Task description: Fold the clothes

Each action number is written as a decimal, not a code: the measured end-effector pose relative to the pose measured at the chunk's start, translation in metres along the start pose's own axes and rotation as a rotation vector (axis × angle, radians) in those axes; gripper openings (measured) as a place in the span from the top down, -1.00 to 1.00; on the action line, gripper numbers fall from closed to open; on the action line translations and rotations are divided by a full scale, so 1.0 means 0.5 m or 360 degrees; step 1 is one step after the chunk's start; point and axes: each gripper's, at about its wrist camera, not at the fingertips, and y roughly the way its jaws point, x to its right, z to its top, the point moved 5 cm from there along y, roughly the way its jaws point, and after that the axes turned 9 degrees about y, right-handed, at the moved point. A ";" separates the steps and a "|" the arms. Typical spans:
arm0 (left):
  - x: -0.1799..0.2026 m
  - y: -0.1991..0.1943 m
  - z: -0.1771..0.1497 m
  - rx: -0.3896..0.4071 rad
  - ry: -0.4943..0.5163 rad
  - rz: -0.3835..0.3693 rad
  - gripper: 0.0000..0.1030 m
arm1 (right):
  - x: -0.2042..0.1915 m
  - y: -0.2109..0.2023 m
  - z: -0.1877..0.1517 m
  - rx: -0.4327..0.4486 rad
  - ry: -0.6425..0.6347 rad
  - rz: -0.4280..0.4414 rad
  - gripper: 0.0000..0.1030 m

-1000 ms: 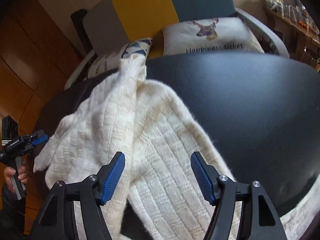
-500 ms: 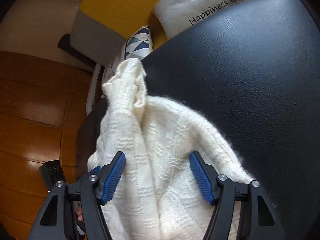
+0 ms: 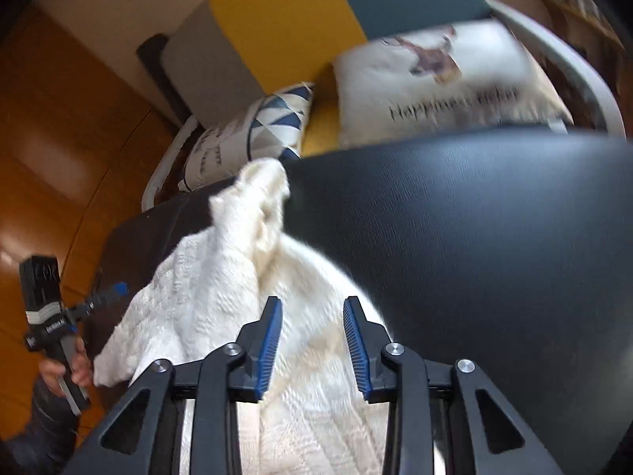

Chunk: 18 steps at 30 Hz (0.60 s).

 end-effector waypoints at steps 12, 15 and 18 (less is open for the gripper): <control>0.042 0.139 0.029 -0.0179 0.0320 0.0200 -0.14 | -0.025 0.136 -0.023 -0.0279 -0.0641 -0.0594 0.23; 0.019 0.158 0.007 -0.0240 0.0263 0.0206 -0.20 | -0.019 0.129 -0.030 -0.0205 -0.0649 -0.0657 -0.04; 0.014 0.155 -0.002 -0.0192 0.0294 0.0209 -0.26 | 0.000 0.124 -0.027 -0.0194 -0.0590 -0.0706 -0.14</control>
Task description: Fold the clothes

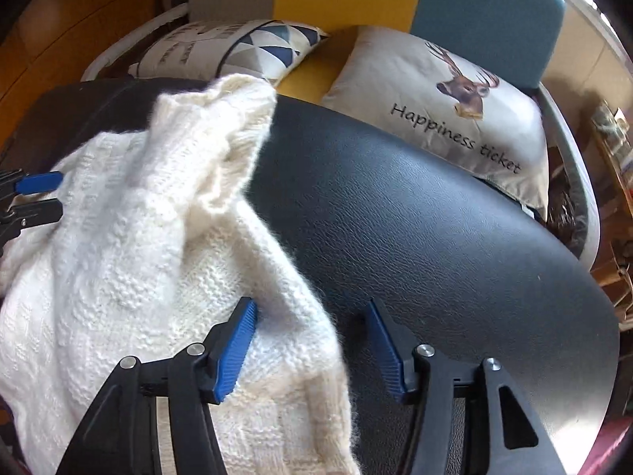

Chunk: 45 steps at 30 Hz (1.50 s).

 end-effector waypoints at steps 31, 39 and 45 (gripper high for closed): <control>0.113 -0.262 -0.403 0.0061 -0.0525 -0.0625 -0.55 | 0.061 -0.214 -0.378 0.0166 0.0641 0.0398 -0.23; 0.226 -0.249 -0.395 0.0142 -0.0464 -0.0555 -0.93 | 0.092 -0.193 -0.450 0.0115 0.0697 -0.0016 -0.24; 0.177 -0.229 -0.389 0.0008 -0.0486 -0.0274 0.88 | 0.123 -0.190 -0.463 0.0149 0.0742 -0.0071 -0.26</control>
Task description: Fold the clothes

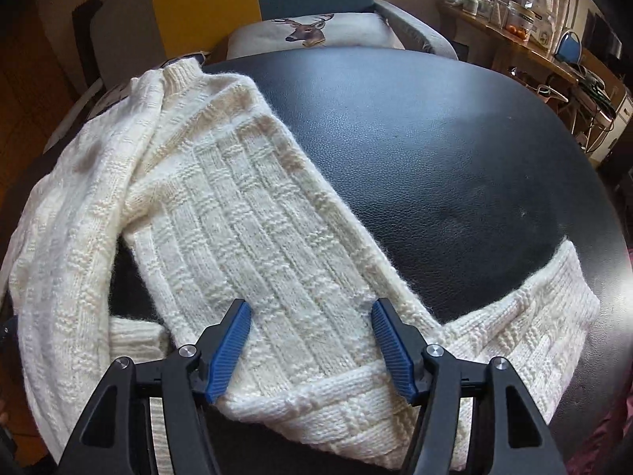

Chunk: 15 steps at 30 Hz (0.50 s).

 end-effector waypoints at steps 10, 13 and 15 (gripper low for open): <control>-0.156 -0.112 0.040 0.0124 -0.0285 0.0199 -0.07 | 0.025 -0.010 0.015 0.0035 0.0019 0.0054 -0.38; -0.147 -0.146 0.017 0.0176 -0.0323 0.0079 -0.48 | 0.020 -0.044 0.018 0.0102 0.0084 0.0177 -0.38; -0.114 -0.154 0.004 0.0182 -0.0210 0.0111 -0.48 | 0.007 -0.075 0.016 0.0137 0.0126 0.0369 -0.38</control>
